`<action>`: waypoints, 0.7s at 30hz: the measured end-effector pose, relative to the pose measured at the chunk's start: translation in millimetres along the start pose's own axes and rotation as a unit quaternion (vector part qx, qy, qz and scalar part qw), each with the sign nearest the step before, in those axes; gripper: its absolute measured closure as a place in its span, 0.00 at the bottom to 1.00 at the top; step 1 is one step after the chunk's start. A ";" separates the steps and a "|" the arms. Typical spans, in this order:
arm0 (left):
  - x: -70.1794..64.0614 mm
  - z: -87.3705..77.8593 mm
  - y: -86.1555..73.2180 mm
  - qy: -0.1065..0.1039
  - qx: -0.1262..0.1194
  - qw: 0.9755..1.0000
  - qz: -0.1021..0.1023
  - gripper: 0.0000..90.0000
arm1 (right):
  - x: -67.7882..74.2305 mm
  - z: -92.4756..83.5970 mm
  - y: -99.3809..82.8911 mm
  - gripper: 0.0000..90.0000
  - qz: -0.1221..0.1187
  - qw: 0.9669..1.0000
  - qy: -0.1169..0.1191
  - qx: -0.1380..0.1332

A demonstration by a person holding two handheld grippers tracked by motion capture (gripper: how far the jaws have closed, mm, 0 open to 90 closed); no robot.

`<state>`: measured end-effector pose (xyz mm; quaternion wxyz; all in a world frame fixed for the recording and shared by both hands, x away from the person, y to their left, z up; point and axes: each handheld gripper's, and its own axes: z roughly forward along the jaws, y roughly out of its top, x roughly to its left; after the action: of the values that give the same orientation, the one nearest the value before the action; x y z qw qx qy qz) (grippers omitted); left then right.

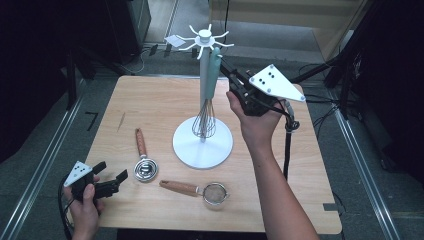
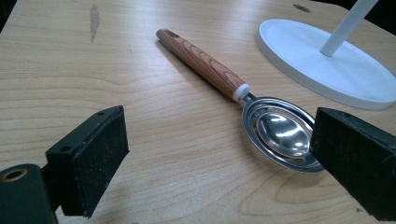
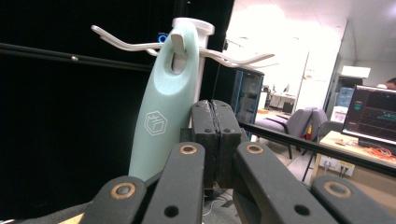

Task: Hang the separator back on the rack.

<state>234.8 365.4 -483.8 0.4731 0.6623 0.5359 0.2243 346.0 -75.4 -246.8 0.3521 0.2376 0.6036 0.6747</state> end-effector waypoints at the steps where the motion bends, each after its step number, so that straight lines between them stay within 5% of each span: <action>1: 0.0 0.0 0.0 0.000 0.000 1.000 0.000 0.06 | 3.6 -1.2 1.1 1.00 -0.006 1.000 0.000 0.001; 21: -0.3 0.0 0.0 0.003 0.000 1.000 0.001 0.06 | 25.2 -0.8 6.2 1.00 -0.021 1.000 0.011 0.003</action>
<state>234.7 365.1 -483.7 0.4713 0.6619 0.5369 0.2270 328.1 -56.8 -243.5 0.3589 0.2184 0.6141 0.6681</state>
